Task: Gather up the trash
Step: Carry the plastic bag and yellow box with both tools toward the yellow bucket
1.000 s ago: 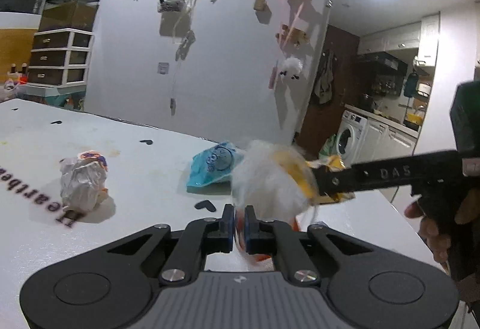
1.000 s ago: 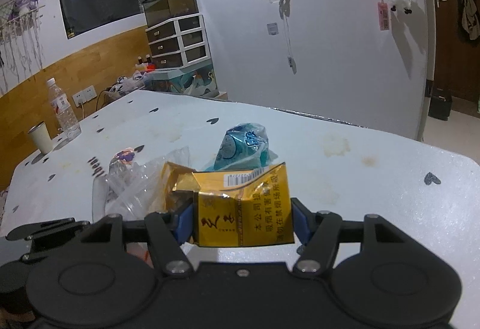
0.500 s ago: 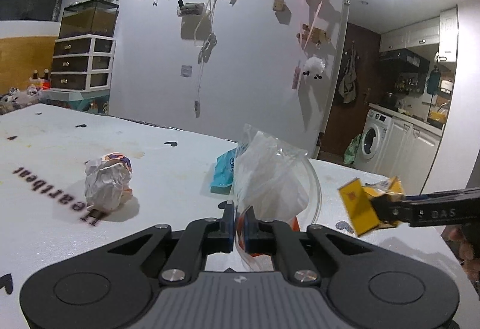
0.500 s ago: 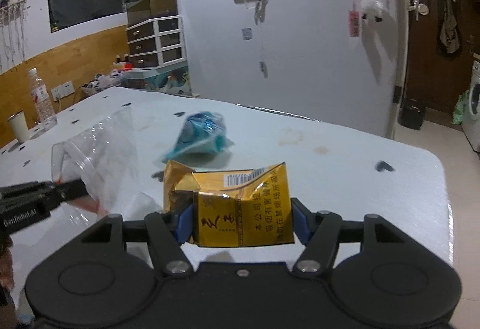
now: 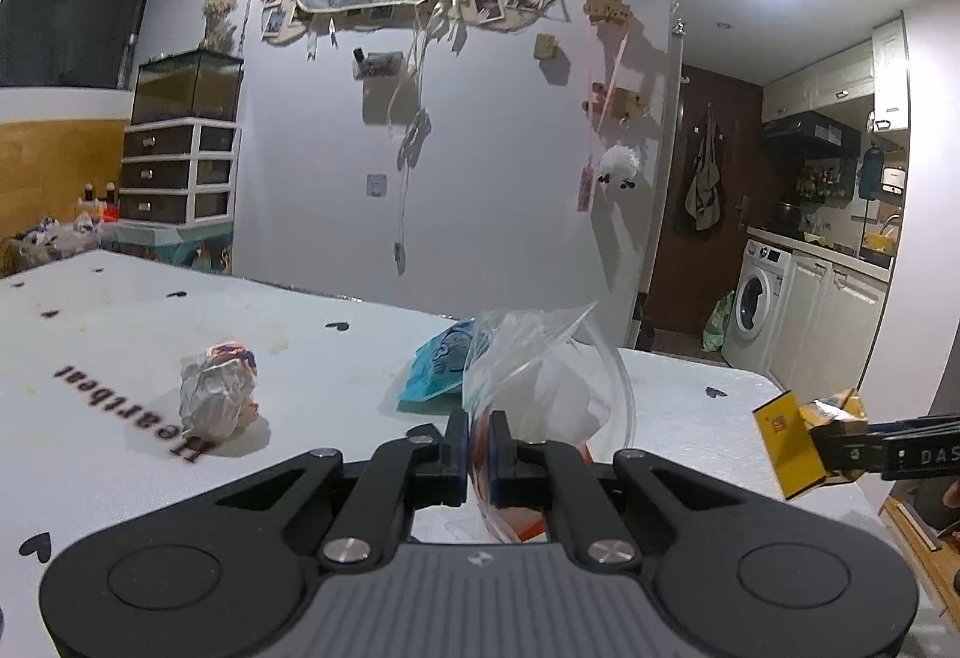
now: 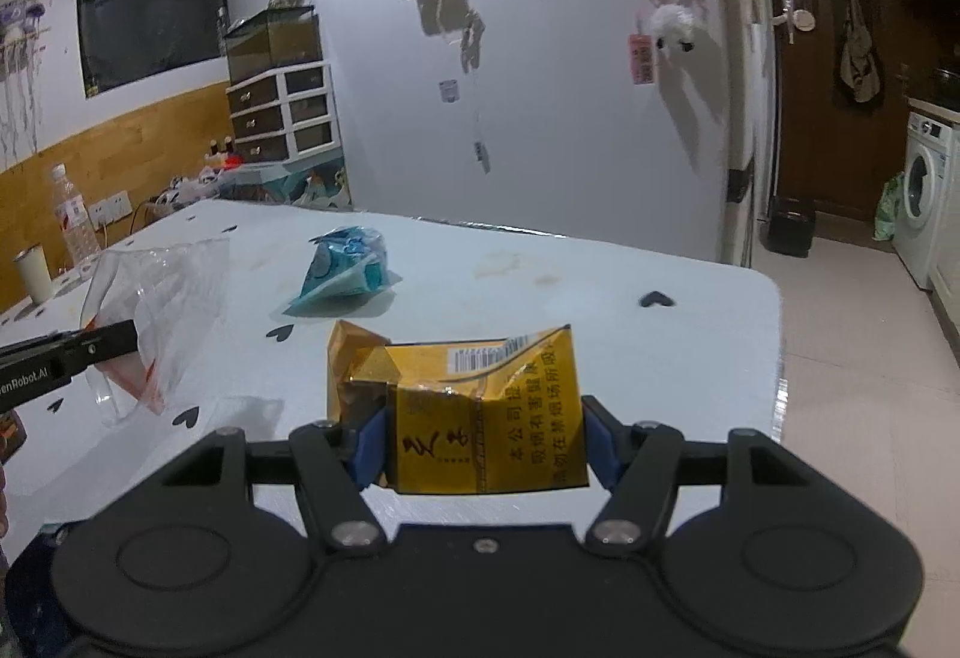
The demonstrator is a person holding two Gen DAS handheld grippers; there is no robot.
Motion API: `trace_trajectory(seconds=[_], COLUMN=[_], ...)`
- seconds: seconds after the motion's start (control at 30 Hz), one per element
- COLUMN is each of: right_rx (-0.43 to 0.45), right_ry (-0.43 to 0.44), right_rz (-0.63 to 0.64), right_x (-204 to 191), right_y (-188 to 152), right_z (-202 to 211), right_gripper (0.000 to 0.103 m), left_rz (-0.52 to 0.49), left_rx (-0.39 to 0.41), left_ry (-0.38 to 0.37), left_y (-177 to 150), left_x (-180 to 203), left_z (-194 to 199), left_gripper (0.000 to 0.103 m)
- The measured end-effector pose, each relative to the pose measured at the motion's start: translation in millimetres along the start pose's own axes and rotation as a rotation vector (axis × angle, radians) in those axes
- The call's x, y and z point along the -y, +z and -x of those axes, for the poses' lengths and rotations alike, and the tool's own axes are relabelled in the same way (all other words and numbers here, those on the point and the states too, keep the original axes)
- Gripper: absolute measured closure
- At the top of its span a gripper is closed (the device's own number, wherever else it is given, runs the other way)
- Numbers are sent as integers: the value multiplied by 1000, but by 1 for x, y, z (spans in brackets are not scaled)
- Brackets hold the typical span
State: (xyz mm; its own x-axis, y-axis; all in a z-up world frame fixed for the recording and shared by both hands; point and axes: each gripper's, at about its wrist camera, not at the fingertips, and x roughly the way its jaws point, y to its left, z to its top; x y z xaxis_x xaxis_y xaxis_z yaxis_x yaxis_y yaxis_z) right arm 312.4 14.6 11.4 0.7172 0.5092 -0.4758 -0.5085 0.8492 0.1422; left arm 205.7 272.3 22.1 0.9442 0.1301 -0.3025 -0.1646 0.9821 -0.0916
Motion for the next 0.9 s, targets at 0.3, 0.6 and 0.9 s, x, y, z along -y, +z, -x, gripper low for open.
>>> trace_trajectory(seconds=[0.3, 0.6, 0.9], right_rx=[32, 62, 92], right_ry=[-39, -88, -133], right_rz=[-23, -78, -106], right_x=[27, 56, 82], right_y=[-8, -14, -29], right_z=[47, 86, 135], right_gripper=[37, 37, 37], left_rz=[-66, -132, -176], left_rx=[-22, -16, -23], left_ry=[-7, -69, -144], left_y=[1, 8, 4], left_x=[39, 90, 152], left_z=[8, 35, 58], left_gripper=[97, 97, 97])
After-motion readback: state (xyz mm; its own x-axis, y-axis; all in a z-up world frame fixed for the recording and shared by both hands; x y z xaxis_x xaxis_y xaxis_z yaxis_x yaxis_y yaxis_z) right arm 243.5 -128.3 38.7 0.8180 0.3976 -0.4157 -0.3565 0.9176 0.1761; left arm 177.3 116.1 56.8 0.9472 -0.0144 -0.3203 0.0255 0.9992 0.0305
